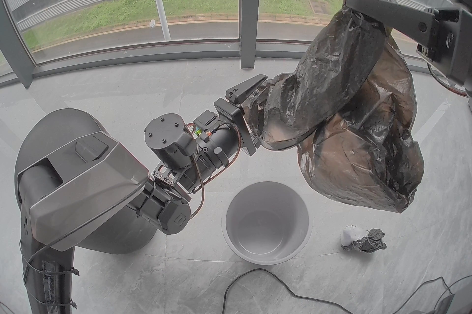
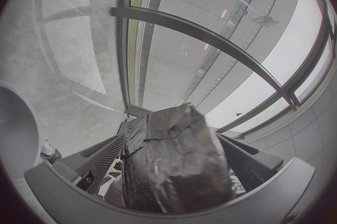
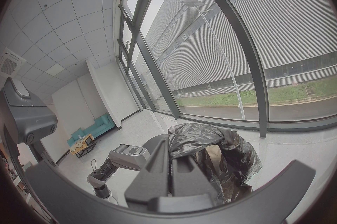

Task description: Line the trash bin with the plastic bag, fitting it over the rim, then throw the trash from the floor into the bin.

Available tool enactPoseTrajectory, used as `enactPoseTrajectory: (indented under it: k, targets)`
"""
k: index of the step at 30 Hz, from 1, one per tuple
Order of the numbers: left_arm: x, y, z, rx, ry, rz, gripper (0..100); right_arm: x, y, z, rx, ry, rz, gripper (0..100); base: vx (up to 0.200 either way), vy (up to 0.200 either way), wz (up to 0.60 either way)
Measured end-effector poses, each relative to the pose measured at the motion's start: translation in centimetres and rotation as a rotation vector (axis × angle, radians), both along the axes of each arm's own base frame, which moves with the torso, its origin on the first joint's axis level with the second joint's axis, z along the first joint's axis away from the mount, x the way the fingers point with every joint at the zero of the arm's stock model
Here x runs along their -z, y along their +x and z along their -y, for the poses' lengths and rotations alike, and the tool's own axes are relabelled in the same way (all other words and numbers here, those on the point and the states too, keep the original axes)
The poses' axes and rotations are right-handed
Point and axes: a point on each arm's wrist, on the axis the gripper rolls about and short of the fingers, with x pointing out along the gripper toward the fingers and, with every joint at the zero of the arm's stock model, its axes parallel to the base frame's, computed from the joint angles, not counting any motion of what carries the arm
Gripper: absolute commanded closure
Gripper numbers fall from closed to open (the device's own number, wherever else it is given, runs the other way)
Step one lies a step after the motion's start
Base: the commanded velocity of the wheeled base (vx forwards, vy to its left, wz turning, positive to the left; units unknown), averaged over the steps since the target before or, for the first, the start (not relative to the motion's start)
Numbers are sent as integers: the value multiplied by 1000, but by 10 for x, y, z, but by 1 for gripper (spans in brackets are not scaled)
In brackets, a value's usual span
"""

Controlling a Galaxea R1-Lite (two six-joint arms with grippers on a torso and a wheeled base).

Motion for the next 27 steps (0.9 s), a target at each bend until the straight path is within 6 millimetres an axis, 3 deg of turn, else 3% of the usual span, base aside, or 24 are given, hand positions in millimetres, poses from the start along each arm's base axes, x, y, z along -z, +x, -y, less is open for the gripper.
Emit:
enactPoseTrajectory:
  k: [11, 27]
  targets:
    - [-5, 0, -1, -5, -12, 7, 0, -13, 3, 0, 12, 22, 38, 100, 0, 0, 0]
    - [-21, 8, -2, -28, -69, 48, 0, -15, 0, 0, 5, 26, 44, 100, 0, 0, 0]
